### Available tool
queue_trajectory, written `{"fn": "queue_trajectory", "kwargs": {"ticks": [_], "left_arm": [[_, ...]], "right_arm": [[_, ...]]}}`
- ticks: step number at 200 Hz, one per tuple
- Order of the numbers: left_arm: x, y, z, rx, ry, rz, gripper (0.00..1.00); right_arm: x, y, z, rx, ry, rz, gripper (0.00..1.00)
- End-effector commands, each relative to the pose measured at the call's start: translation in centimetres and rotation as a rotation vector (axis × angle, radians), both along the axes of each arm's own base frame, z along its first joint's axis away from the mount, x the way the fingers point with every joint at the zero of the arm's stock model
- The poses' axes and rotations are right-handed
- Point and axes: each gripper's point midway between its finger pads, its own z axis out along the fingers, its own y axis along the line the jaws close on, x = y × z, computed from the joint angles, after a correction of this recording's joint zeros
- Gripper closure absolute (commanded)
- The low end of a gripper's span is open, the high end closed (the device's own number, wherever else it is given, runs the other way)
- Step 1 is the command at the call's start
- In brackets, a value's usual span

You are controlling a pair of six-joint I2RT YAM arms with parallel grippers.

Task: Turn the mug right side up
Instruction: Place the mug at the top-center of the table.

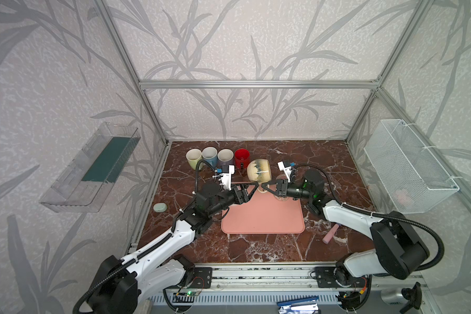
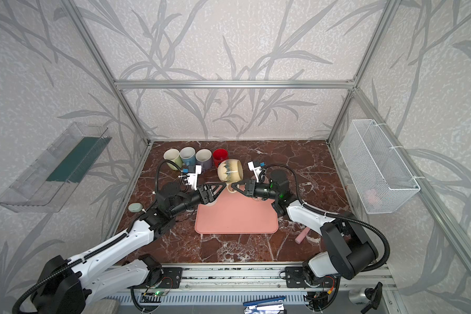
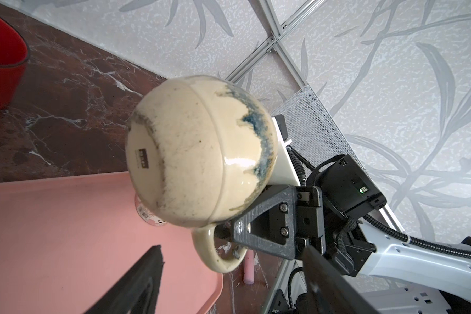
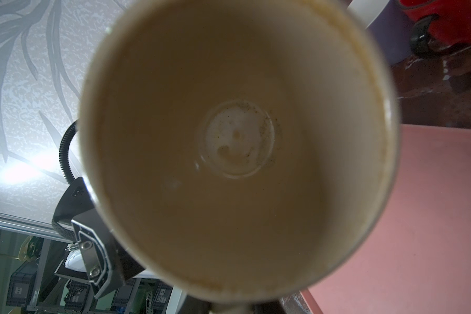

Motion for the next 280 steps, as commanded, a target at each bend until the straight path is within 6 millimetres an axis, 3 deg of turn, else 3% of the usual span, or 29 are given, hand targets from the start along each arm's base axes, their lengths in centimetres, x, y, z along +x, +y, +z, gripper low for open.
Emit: {"fn": "queue_trajectory", "kwargs": {"ticks": [1,23,44,155,237,271,280], "left_arm": [[-0.1,1.0,1.0,0.024,-0.026,0.029,0.16],[-0.4,2.0,0.9,0.093,-0.023,0.063,0.12],[-0.8,3.2,1.2,0.152,-0.035,0.094,0.01],[-4.1,10.7,1.4,0.549,-0.059,0.247,0.01],[-5.0,13.3,0.3,0.717,-0.08,0.279,0.01],[-5.0,14.0,-0.3,0.732,-0.082,0.311,0.01],[-5.0,14.1,-0.3,0.733,-0.084,0.314,0.01]], "right_arm": [[0.2,-0.2,4.6,0.075,-0.174,-0.003,1.0],[0.7,-0.3,4.7,0.048,-0.181,-0.022,1.0],[1.5,-0.3,4.2,0.005,-0.171,-0.047,1.0],[7.2,-1.2,3.1,-0.188,-0.14,-0.183,1.0],[12.1,-1.9,0.6,-0.375,-0.072,-0.269,1.0],[13.9,-1.9,0.7,-0.419,-0.099,-0.279,1.0],[14.6,-1.8,-0.6,-0.442,-0.075,-0.276,1.0]]}}
